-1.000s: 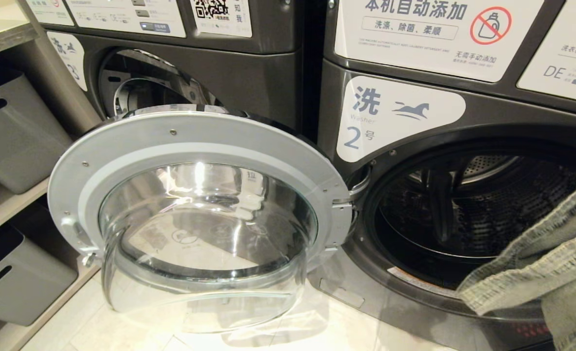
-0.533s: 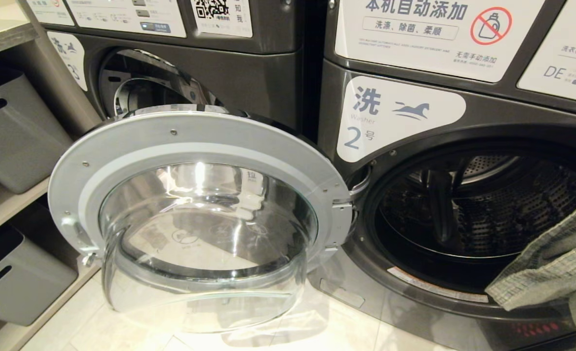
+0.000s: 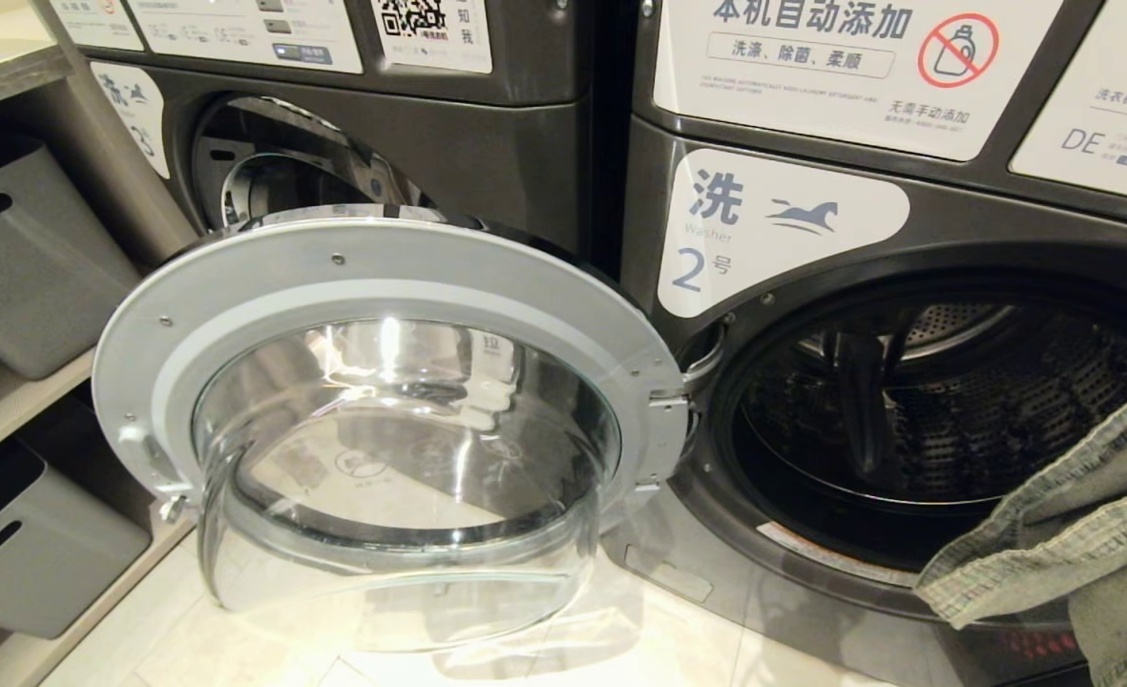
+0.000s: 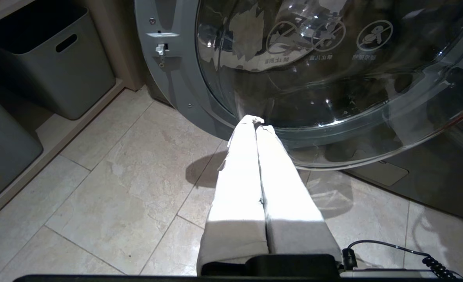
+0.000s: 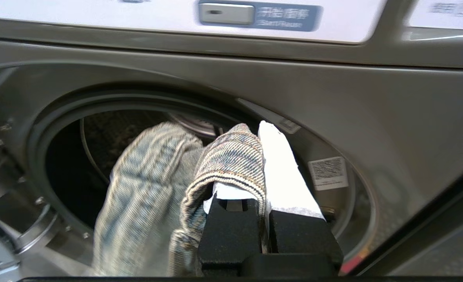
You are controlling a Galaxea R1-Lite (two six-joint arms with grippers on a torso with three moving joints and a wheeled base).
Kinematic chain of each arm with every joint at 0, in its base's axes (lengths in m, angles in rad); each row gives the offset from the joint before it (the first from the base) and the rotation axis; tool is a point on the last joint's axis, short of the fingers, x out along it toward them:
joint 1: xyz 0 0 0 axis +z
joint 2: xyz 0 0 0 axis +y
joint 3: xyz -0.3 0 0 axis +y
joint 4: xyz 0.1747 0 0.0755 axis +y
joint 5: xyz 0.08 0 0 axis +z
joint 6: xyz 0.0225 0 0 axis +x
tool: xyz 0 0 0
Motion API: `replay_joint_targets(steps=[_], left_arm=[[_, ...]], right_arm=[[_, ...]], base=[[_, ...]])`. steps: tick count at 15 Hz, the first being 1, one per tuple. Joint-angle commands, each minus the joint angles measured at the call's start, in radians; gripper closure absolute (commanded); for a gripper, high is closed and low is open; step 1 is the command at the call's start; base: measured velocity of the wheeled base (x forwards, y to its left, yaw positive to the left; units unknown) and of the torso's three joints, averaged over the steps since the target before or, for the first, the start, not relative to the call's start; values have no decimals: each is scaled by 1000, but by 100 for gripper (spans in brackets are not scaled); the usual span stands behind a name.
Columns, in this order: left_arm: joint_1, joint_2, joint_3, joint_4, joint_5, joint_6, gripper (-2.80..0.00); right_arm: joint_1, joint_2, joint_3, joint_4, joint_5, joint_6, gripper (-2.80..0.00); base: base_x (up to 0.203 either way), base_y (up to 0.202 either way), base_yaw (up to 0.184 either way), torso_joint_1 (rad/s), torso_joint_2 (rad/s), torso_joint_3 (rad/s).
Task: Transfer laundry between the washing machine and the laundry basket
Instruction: Pick a cloth and place it into the basket
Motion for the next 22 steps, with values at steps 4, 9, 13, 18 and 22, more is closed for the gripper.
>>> replay_joint_targets(steps=[4,9,13,18,22], left_arm=[[0,-1,11,-1,0,-1,0],[1,-1,11,-1,0,-1,0],[1,-1,11,-1,0,-1,0],[1,-1,11,-1,0,-1,0],[0,-1,11,-1,0,-1,0]], right_arm=[[-11,11,2,-4,-1,-1,0],[-18,13,-1,-4,-1,-1,0],[-33,31,6,-4,-3,7,0],[-57,99,42,-2,-3,34,0],[-70,258,79,-3,-2,102,0]], base=[[-3,3,-77,1,2,3],[-1,7,-175,3,4,3],[0,8,-175,5,1,5],[2,9,-175,4,2,2],[2,9,-170,4,1,0]])
